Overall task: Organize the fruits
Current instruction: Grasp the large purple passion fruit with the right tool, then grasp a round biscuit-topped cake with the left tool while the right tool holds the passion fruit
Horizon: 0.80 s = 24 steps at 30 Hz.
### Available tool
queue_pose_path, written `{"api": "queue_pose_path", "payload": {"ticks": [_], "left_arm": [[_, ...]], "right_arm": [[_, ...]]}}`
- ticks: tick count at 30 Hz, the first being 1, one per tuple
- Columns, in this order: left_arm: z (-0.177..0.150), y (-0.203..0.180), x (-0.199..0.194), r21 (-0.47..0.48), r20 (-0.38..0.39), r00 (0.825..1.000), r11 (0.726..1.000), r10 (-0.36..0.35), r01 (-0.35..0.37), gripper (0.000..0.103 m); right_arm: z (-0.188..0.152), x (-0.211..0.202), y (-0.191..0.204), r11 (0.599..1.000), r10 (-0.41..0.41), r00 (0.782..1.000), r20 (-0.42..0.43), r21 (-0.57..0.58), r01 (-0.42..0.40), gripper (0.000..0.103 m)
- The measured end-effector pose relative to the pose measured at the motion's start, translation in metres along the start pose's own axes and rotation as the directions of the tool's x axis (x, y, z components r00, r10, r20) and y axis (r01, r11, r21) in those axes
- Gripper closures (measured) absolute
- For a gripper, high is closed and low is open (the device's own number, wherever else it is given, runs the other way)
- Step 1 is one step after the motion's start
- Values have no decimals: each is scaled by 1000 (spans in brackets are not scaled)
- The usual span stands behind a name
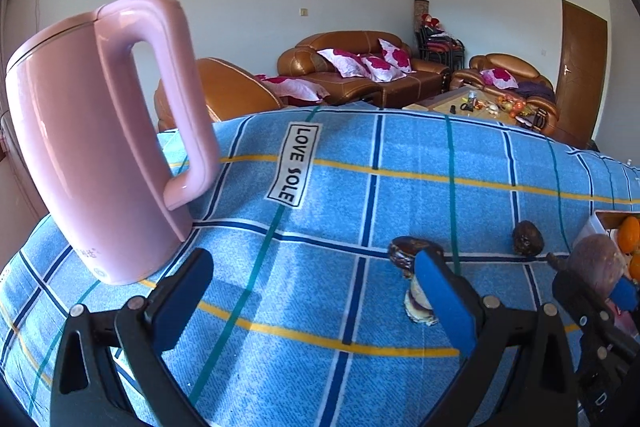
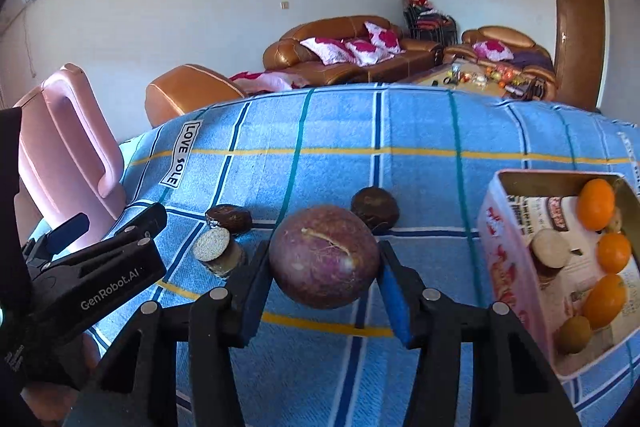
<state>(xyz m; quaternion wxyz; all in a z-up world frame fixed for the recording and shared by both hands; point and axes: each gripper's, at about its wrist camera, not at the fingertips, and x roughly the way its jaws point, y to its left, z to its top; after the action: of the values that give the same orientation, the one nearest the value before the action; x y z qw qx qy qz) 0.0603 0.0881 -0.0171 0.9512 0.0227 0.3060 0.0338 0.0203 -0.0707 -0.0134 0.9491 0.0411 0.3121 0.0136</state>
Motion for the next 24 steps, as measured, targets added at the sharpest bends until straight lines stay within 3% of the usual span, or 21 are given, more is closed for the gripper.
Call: {"api": "queue_pose_path", "payload": {"ticks": [5, 13, 15, 18, 20, 24], "left_arm": [[0, -15, -2, 32, -4, 999, 998, -49, 49, 0], [-4, -31, 12, 27, -98, 987, 991, -128, 131, 2], [-6, -37, 17, 42, -128, 983, 989, -134, 140, 15], [-8, -52, 25, 88, -181, 973, 983, -143, 161, 17], [-9, -59, 33, 100, -224, 964, 981, -140, 166, 25], [-9, -59, 44, 53, -281, 943, 978, -180, 203, 35]], "right_arm": [[0, -15, -13, 997, -63, 996, 60, -46, 66, 50], [1, -11, -19, 998, -53, 997, 50, -22, 54, 50], [1, -11, -19, 998, -49, 997, 51, -25, 51, 50], [-1, -12, -17, 999, -42, 998, 51, -28, 44, 50], [-1, -11, -18, 999, -38, 998, 47, -26, 39, 50], [-1, -8, -23, 1000, -30, 999, 30, -5, 30, 50]]}}
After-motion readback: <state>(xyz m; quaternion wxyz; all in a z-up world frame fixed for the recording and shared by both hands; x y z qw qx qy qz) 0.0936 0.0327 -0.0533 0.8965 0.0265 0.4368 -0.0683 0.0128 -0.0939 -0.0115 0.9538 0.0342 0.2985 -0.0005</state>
